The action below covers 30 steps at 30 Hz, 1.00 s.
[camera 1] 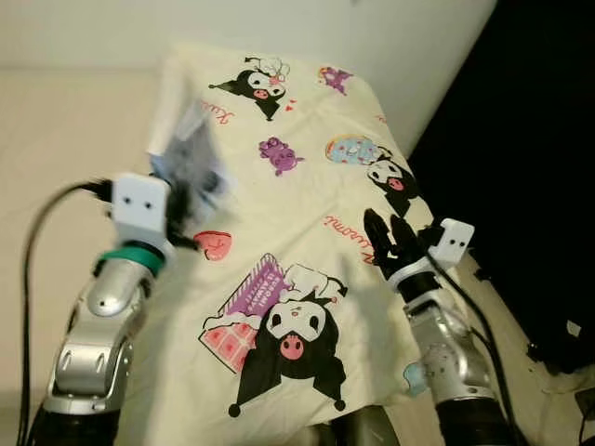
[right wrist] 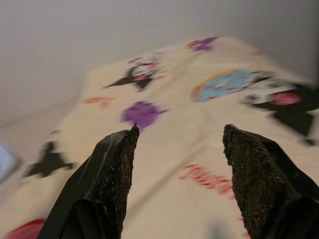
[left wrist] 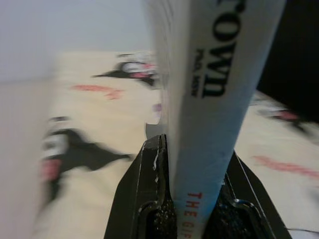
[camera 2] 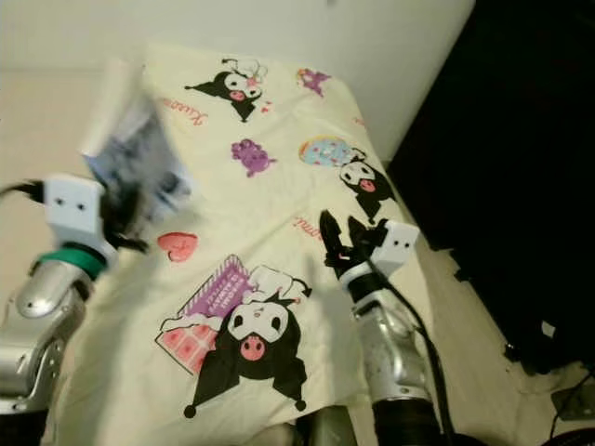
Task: Clean up the room
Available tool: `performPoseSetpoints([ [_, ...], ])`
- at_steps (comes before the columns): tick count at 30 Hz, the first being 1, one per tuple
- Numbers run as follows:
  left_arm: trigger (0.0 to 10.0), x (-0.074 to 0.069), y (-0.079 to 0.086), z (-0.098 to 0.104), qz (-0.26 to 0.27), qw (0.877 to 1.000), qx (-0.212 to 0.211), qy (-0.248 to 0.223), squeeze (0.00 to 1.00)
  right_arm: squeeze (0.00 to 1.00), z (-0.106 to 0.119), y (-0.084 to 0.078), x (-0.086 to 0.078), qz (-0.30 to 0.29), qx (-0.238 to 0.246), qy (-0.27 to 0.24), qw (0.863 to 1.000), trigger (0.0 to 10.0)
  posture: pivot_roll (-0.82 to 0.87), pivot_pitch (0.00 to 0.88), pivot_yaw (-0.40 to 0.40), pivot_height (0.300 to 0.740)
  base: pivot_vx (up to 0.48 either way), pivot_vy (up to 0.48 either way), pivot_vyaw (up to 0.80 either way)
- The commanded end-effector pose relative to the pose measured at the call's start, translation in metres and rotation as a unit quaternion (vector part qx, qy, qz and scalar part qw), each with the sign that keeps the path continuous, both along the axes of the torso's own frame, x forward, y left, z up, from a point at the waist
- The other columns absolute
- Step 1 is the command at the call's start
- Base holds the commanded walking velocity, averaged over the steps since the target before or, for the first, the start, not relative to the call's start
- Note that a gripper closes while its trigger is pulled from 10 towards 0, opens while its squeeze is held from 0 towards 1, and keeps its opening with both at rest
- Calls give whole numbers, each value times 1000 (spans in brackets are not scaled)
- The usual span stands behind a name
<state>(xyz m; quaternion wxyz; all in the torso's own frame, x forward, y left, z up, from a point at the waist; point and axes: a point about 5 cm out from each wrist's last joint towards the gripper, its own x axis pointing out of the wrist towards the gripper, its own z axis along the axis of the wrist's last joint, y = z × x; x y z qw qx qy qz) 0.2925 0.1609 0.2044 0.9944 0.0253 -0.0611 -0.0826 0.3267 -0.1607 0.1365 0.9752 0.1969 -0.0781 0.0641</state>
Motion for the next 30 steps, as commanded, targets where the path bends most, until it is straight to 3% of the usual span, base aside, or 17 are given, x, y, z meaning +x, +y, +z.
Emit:
performPoseSetpoints([
  [1, 10000, -5, -6, 4, -22, 1000, -9, -5, 0, 0, 1, -5, 0, -26, -3, 0, 1000, 10000, 132, 0, -21, 596, 0, 0, 0],
  [7, 10000, -1, -8, -6, 12, 1000, 23, -6, 0, 0, 4, -3, 3, -32, 4, 11, 999, 10000, 135, 0, -19, 611, 0, 0, 0],
  [13, 10000, 2, 5, -12, 50, 995, 79, 21, 0, 0, 1, -1, 6, -52, -5, 8, 999, 10000, 128, 0, -18, 636, 0, 0, 0],
  [30, 10000, 11, 28, -27, 118, 988, 91, 50, 0, 0, -8, 4, 7, -65, -16, 22, 998, 10000, 123, 0, -10, 696, 0, 0, 0],
])
